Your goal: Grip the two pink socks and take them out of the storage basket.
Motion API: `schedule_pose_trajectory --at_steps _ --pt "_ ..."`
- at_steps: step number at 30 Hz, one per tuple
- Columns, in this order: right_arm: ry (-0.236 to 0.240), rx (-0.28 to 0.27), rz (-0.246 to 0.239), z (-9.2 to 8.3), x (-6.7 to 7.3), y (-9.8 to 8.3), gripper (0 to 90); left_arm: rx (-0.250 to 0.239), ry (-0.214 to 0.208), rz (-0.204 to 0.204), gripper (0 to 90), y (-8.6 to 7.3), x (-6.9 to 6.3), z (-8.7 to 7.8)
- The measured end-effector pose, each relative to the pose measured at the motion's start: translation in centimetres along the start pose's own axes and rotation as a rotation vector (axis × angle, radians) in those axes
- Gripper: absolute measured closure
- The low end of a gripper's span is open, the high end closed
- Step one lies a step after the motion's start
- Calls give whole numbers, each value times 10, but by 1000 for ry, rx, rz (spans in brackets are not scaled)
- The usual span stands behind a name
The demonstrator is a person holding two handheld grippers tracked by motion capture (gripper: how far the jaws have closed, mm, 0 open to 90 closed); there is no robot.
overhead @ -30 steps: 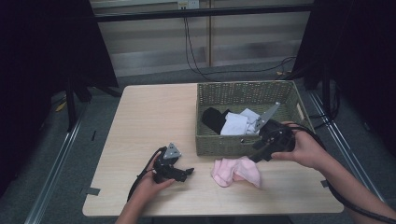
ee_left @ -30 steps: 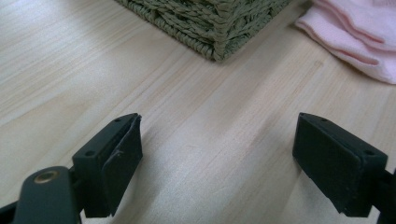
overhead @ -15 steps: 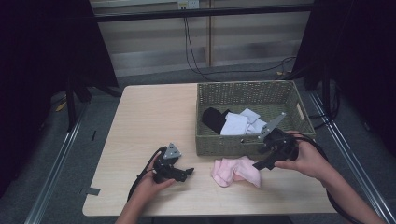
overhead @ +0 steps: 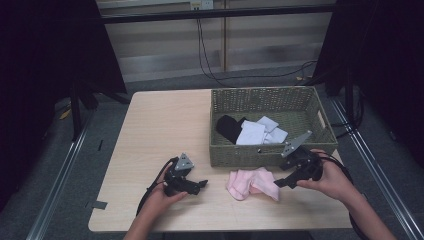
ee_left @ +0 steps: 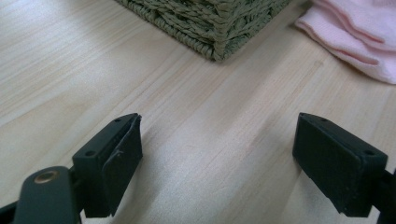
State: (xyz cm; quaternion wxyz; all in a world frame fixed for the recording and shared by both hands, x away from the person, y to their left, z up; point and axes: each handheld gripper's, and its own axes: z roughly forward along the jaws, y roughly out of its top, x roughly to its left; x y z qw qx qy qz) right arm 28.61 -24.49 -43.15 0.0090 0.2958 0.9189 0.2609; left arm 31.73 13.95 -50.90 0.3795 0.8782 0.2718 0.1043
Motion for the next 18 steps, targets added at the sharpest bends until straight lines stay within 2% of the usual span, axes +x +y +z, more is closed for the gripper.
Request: schedule_pose_trajectory --at_steps 2,8,18 --pt "0 -6 -8 1 -1 -4 331 0 0 0 154 0 0 0" --pt "-17 -17 5 9 -4 -16 321 0 0 0 154 0 0 0" --pt "-36 -40 -8 14 -7 -26 302 0 0 0 154 0 0 0"
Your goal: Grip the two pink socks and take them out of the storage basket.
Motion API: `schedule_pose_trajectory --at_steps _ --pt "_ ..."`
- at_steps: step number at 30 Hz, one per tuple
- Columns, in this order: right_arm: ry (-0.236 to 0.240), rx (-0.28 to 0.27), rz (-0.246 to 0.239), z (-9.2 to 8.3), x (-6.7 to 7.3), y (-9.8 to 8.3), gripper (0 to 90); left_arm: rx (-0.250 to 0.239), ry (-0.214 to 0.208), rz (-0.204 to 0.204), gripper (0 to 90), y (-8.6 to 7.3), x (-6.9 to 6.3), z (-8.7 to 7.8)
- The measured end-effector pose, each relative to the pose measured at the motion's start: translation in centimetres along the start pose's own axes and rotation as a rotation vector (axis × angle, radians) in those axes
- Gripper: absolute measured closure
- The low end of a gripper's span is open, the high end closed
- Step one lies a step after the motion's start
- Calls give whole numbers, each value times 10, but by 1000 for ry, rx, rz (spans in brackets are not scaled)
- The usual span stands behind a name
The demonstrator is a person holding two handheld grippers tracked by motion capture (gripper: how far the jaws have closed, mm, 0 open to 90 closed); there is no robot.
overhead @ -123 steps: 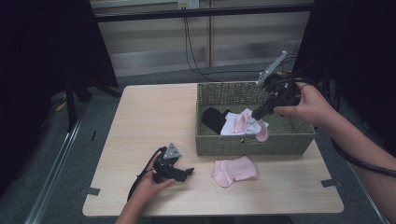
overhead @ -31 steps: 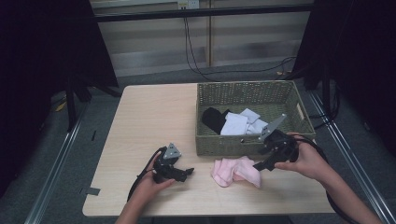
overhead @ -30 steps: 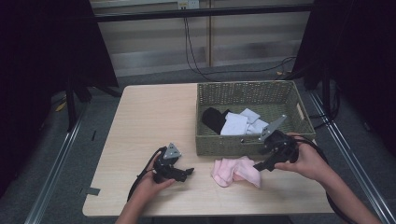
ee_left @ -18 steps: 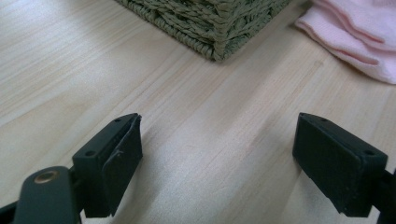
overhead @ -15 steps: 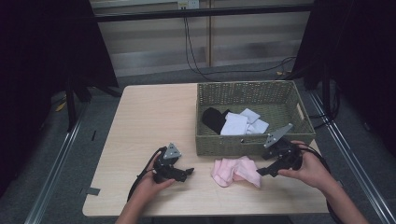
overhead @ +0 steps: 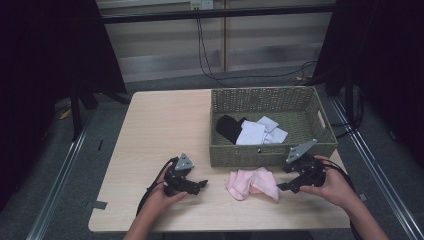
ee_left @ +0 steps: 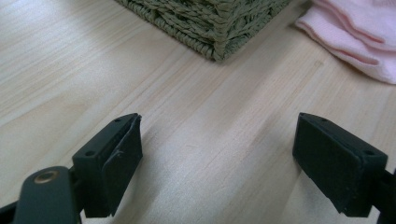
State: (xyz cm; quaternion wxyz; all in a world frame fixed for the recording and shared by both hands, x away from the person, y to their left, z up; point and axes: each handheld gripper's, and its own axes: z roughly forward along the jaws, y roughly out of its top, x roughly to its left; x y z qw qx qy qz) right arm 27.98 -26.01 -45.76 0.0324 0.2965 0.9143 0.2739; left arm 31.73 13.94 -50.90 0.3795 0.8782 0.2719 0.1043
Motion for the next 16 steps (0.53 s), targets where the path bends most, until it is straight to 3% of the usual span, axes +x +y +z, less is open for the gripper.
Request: schedule_pose_trajectory --at_steps 7,16 --pt "-10 8 -4 4 0 -9 294 0 0 0 154 0 0 0" --pt "-38 4 -52 10 0 -19 272 0 0 0 153 0 0 0"
